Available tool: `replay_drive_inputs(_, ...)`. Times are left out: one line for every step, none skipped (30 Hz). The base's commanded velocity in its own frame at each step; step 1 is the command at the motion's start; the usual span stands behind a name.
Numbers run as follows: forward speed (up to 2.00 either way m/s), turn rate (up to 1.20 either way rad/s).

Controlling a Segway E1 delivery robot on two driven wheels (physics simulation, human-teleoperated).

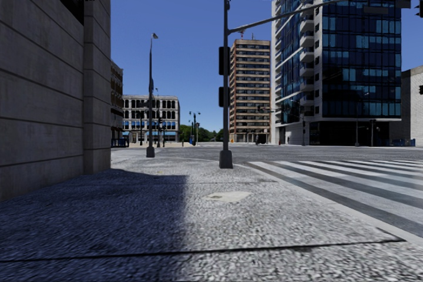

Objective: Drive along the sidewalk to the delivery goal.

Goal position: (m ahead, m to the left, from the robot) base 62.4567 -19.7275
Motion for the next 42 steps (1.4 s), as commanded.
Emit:
replay_drive_inputs(1.86,-0.4)
replay_drive_inputs(1.86,-0.4)
replay_drive_inputs(1.86,-0.4)
replay_drive_inputs(1.87,-0.4)
replay_drive_inputs(1.87,-0.4)
replay_drive_inputs(1.87,-0.4)
replay_drive_inputs(1.88,-0.4)
replay_drive_inputs(1.88,-0.4)
replay_drive_inputs(1.88,-0.4)
replay_drive_inputs(1.88,-0.4)
replay_drive_inputs(1.88,-0.4)
replay_drive_inputs(1.88,-0.42)
replay_drive_inputs(1.88,-0.42)
replay_drive_inputs(1.85,-0.46)
replay_drive_inputs(1.81,-0.52)
replay_drive_inputs(1.8,-0.55)
replay_drive_inputs(1.8,-0.55)
replay_drive_inputs(1.8,-0.56)
replay_drive_inputs(1.8,-0.56)
replay_drive_inputs(1.8,-0.56)
replay_drive_inputs(1.8,-0.56)
replay_drive_inputs(1.8,-0.56)
replay_drive_inputs(1.8,-0.56)
replay_drive_inputs(1.8,-0.56)
replay_drive_inputs(1.8,-0.56)
replay_drive_inputs(1.8,-0.56)
replay_drive_inputs(1.8,-0.56)
replay_drive_inputs(1.8,-0.56)
replay_drive_inputs(1.8,-0.56)
replay_drive_inputs(1.8,-0.56)
replay_drive_inputs(1.8,-0.56)
replay_drive_inputs(1.8,-0.56)
replay_drive_inputs(1.8,-0.56)
replay_drive_inputs(1.8,-0.56)
replay_drive_inputs(1.8,-0.56)
replay_drive_inputs(1.8,-0.56)
replay_drive_inputs(1.8,-0.56)
replay_drive_inputs(1.8,-0.56)
replay_drive_inputs(1.8,-0.56)
replay_drive_inputs(1.8,-0.56)
replay_drive_inputs(1.8,-0.56)
replay_drive_inputs(1.8,-0.56)
